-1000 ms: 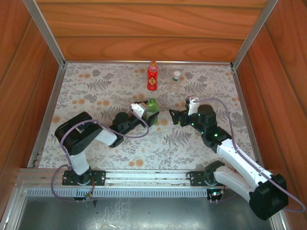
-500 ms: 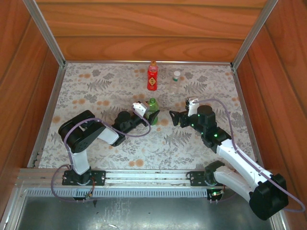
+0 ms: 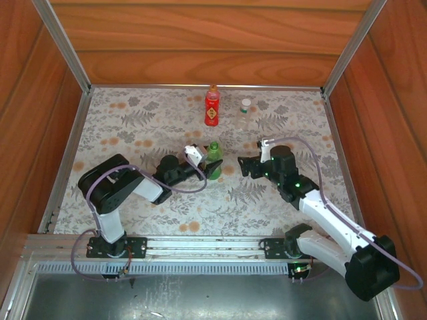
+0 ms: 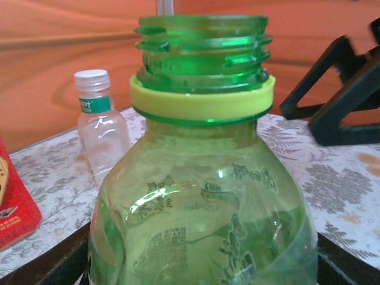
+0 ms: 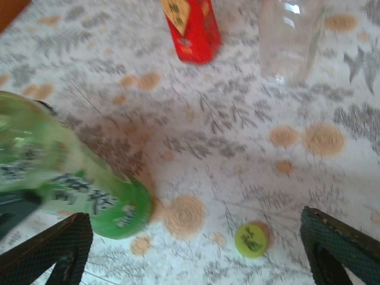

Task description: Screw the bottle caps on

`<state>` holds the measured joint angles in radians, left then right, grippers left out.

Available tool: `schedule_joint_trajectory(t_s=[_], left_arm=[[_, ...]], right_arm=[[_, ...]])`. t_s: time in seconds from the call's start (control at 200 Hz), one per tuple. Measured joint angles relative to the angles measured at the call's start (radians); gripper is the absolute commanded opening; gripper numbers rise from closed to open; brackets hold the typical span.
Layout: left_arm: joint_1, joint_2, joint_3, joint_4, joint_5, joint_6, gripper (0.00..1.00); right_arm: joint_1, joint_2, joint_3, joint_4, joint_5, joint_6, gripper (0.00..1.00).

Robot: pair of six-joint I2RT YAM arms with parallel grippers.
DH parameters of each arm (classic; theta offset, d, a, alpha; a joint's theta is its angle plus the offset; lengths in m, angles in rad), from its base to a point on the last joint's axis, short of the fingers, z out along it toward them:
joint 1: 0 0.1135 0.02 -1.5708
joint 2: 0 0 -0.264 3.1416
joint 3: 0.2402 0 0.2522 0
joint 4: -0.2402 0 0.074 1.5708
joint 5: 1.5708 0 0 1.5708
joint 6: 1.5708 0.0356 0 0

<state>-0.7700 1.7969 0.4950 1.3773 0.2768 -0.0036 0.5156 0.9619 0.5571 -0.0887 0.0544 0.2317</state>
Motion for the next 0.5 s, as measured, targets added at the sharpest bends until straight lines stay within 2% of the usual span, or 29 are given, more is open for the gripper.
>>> schedule_joint_trajectory(t_s=[0.055,0.205,0.26,0.5], left_arm=[[0.011,-0.016,-0.018,0.0,0.03,0.0,0.67],[0.029,-0.05,-0.051,-0.002,0.089,0.006,0.68],[0.031,-0.057,-0.059,-0.001,0.1,0.007,0.68],[0.031,-0.058,-0.067,-0.003,0.132,0.007,0.67]], right_arm=[[0.002,0.045,0.024,-0.035,0.019,0.005,1.0],[0.029,0.158,0.075,-0.087,0.1,0.006,0.91],[0.036,0.19,0.079,-0.088,0.124,0.008,0.82],[0.041,0.315,0.079,-0.072,0.189,0.049,0.75]])
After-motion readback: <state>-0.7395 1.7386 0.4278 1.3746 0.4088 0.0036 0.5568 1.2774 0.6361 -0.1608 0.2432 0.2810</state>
